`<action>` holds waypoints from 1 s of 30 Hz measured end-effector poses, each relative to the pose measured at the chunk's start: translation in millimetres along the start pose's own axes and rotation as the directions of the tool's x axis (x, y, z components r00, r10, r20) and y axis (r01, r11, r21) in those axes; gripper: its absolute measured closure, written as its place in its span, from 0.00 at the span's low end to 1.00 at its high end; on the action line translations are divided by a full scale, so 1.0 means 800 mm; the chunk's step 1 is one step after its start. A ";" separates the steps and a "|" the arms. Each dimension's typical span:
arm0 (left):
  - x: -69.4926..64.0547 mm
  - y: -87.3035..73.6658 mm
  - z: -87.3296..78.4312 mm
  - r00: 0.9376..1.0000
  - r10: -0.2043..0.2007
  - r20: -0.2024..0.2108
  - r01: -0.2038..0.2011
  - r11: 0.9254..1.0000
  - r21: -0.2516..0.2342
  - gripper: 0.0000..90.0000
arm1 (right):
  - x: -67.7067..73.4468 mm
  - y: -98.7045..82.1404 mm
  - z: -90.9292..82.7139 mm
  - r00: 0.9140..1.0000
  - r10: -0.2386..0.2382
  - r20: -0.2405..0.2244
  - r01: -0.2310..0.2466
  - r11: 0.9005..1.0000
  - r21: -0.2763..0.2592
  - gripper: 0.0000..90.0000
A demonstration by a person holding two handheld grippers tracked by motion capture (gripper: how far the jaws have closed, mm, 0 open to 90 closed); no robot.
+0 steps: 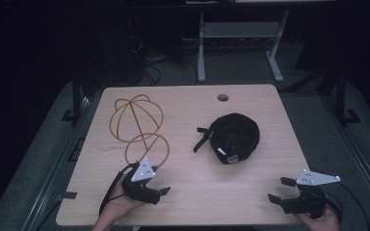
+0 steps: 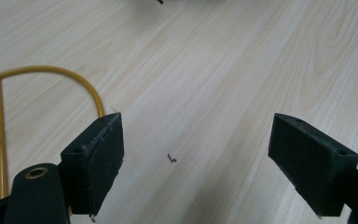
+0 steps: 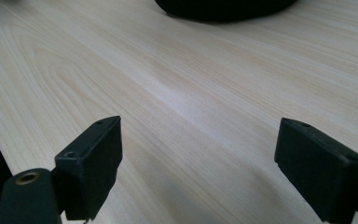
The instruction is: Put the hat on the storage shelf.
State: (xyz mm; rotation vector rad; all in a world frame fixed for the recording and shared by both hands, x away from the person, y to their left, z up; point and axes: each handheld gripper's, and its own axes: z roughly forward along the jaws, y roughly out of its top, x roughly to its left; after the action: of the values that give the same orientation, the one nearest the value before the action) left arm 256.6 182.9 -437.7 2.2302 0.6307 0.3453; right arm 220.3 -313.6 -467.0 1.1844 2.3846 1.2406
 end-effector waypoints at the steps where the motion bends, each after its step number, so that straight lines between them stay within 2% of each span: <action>1: -0.001 0.001 0.001 1.000 -0.001 0.003 0.001 1.000 0.003 0.20 | -0.001 0.000 0.000 1.000 0.002 0.000 -0.002 1.000 -0.006 0.16; 5: -0.004 0.005 0.004 1.000 0.007 0.007 -0.007 1.000 0.013 0.20 | -0.001 0.000 -0.001 1.000 0.001 -0.002 -0.001 1.000 -0.009 0.16; 6: -0.009 0.009 0.004 0.999 0.029 0.019 -0.030 0.999 0.013 0.20 | 0.000 0.001 -0.001 1.000 0.001 -0.001 -0.001 1.000 -0.014 0.16; 8: -0.012 0.013 0.005 0.999 0.037 0.029 -0.037 0.999 0.008 0.20 | 0.001 0.002 -0.002 1.000 0.003 -0.003 -0.003 1.000 -0.017 0.16; 12: -0.016 0.029 0.009 0.996 0.071 0.061 -0.072 0.997 0.012 0.22 | 0.002 0.003 -0.002 1.000 0.001 -0.005 -0.001 1.000 -0.019 0.16; 15: -0.018 0.045 0.013 0.993 0.089 0.074 -0.089 0.996 0.002 0.22 | 0.002 0.004 -0.002 1.000 0.001 -0.003 -0.001 1.000 -0.018 0.16; 16: -0.018 0.045 0.013 0.993 0.089 0.074 -0.089 0.996 0.002 0.23 | 0.002 0.004 -0.002 1.000 0.002 -0.003 -0.002 1.000 -0.018 0.16; 17: -0.019 0.057 0.016 0.991 0.106 0.083 -0.107 0.994 -0.003 0.23 | 0.002 0.004 -0.002 1.000 0.002 -0.003 -0.002 1.000 -0.017 0.16; 18: -0.019 0.057 0.016 0.991 0.106 0.083 -0.107 0.994 -0.003 0.23 | 0.002 0.003 -0.002 1.000 0.000 -0.004 0.000 1.000 -0.019 0.16; 20: -0.022 0.075 0.023 0.986 0.135 0.095 -0.136 0.991 -0.004 0.23 | 0.002 0.004 -0.002 1.000 -0.001 -0.009 0.001 1.000 -0.018 0.16; 22: -0.024 0.080 0.026 0.986 0.131 0.104 -0.131 0.991 -0.007 0.23 | 0.002 0.004 -0.002 1.000 0.001 -0.011 -0.001 1.000 -0.019 0.16; 24: -0.027 0.097 0.035 0.980 0.161 0.117 -0.161 0.987 -0.006 0.24 | 0.002 0.004 -0.002 1.000 0.004 -0.014 -0.004 1.000 -0.020 0.16; 29: -0.031 0.119 0.050 0.974 0.179 0.141 -0.180 0.984 -0.009 0.24 | 0.003 0.004 -0.002 1.000 -0.008 -0.020 0.008 1.000 -0.021 0.16; 30: -0.032 0.127 0.055 0.970 0.191 0.150 -0.192 0.981 -0.009 0.24 | 0.004 0.005 -0.002 1.000 -0.003 -0.025 0.003 1.000 -0.022 0.16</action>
State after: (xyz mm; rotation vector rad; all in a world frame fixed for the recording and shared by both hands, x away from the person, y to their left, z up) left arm 287.1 84.0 -391.9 2.3032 0.3369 0.2683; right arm 219.6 -310.6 -462.2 1.1650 2.3828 1.2848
